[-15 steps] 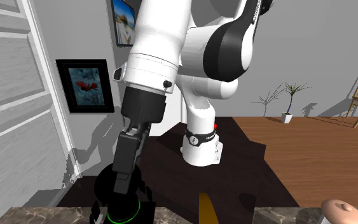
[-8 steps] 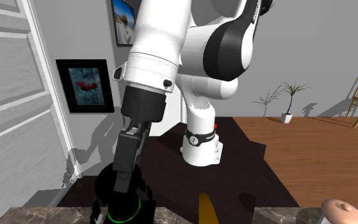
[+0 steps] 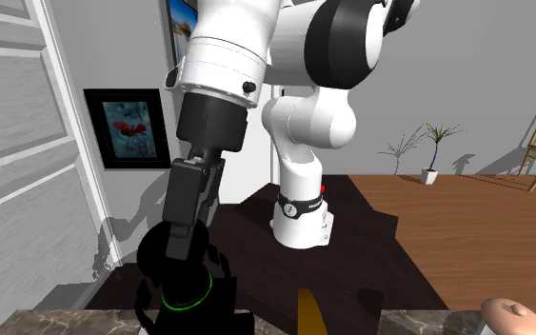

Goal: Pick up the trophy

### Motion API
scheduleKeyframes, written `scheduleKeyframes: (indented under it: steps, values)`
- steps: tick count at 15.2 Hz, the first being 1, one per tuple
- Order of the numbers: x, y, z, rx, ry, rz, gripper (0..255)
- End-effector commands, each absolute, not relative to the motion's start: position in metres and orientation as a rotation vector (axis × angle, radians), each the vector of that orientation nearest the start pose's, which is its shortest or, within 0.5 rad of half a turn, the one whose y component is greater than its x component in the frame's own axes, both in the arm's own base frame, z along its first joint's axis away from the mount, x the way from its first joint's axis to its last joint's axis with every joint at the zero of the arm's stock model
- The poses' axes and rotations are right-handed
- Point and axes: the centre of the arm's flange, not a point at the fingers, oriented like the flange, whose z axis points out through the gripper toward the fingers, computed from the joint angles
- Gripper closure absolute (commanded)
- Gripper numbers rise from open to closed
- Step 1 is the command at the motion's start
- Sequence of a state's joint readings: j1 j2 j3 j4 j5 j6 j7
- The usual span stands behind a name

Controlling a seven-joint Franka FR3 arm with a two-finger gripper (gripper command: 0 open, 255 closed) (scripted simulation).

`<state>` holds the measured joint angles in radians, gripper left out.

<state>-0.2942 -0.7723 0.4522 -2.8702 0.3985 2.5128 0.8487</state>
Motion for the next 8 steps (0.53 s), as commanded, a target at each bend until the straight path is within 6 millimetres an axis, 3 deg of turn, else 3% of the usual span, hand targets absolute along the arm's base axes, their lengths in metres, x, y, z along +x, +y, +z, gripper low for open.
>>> scheduleKeyframes:
  steps: [1,6,8]
  values:
    - [0.340,0.037,0.423,-2.556,1.443,-0.541,255]
    - [0.340,0.037,0.450,-2.556,1.443,-0.541,255]
    - [0.340,0.037,0.450,-2.556,1.443,-0.541,255]
